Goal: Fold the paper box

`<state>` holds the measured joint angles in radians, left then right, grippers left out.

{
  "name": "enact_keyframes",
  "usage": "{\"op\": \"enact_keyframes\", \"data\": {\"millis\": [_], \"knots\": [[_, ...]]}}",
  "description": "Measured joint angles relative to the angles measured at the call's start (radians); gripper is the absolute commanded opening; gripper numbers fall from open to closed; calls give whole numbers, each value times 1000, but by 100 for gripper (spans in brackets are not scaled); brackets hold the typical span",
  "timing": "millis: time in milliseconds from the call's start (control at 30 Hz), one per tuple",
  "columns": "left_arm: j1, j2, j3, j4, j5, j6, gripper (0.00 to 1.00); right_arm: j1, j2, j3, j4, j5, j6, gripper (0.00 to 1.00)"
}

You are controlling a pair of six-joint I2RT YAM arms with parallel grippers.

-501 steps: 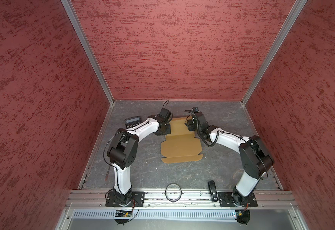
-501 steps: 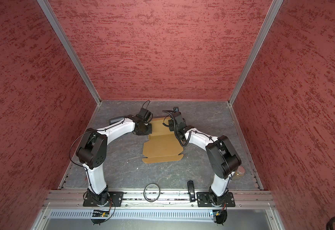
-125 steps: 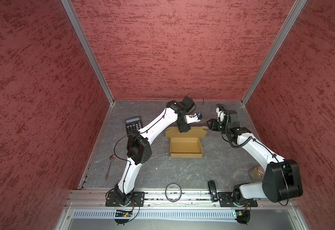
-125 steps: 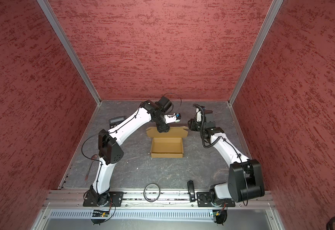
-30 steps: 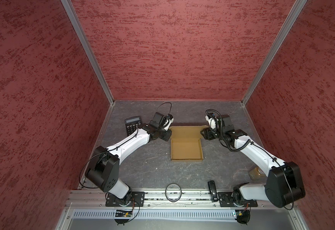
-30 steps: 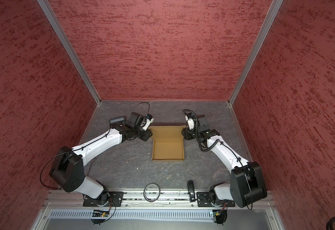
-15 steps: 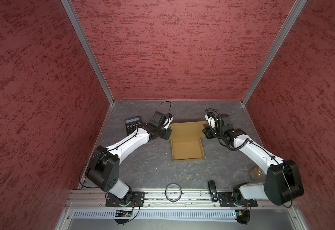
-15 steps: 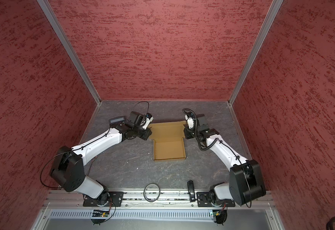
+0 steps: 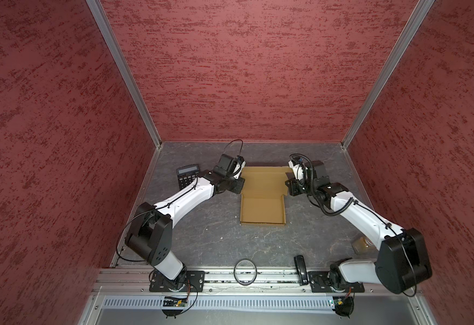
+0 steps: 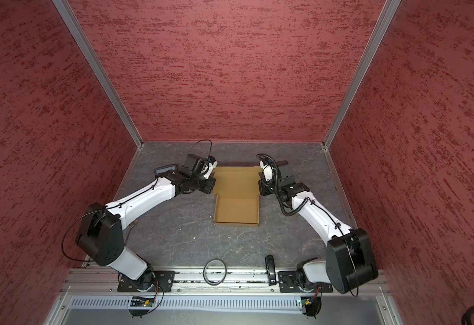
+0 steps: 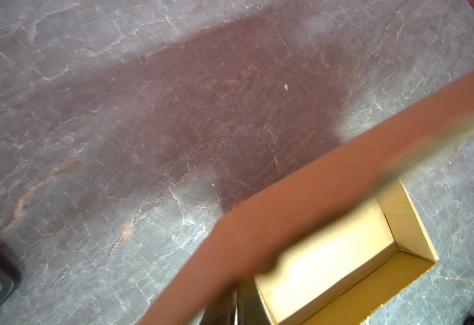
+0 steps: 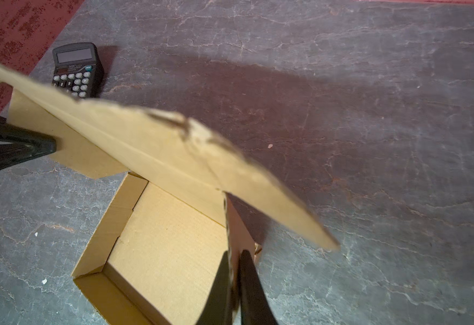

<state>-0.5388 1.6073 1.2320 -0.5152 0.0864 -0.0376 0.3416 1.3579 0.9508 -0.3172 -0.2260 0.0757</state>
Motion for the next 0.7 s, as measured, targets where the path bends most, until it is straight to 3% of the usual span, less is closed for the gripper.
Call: {"op": "enact_keyframes", "data": {"millis": [300,700], "knots": [[2,63,92,14,-56,-25,4,12,17,14,71,51,5,9],[50,168,183,95,-113,-60,3,12,201,143,158,81,-26,11]]}}
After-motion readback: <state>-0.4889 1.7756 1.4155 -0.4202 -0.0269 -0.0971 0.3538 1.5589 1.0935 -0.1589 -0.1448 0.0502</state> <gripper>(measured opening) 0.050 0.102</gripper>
